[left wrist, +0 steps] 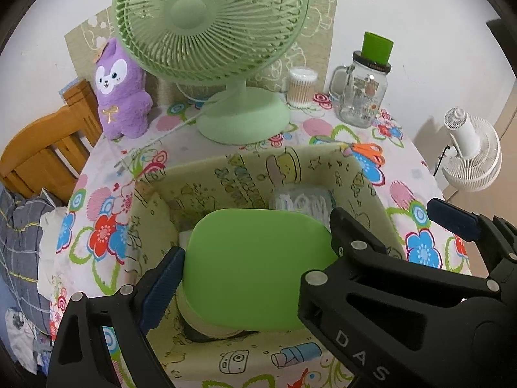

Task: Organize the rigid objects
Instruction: 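Lower the green lid and floss-pick box into the yellow box with both tools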

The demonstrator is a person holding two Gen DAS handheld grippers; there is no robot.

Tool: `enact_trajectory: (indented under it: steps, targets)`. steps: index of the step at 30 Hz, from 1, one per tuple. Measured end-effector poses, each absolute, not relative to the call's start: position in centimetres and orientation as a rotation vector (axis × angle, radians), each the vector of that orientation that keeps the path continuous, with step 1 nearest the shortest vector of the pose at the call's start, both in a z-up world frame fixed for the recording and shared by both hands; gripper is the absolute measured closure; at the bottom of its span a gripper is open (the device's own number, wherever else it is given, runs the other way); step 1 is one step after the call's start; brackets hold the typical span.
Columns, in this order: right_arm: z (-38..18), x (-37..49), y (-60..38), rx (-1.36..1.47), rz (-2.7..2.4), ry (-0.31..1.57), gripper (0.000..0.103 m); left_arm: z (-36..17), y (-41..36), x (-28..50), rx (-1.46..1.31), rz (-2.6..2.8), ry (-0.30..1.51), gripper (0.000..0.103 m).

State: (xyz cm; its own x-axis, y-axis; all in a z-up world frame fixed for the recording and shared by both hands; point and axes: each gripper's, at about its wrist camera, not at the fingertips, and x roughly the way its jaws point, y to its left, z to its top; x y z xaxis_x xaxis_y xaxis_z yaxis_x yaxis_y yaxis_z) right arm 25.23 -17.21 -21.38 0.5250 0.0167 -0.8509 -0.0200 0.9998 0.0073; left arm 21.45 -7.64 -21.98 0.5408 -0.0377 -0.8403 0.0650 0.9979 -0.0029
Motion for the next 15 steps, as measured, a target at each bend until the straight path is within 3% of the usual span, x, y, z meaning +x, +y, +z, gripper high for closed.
enact_trajectory:
  steps: [15]
  targets:
    - [-24.8, 25.3, -16.6, 0.024, 0.012, 1.099, 0.01, -24.9, -6.8, 21.5, 0.019, -0.033, 1.052, 0.007]
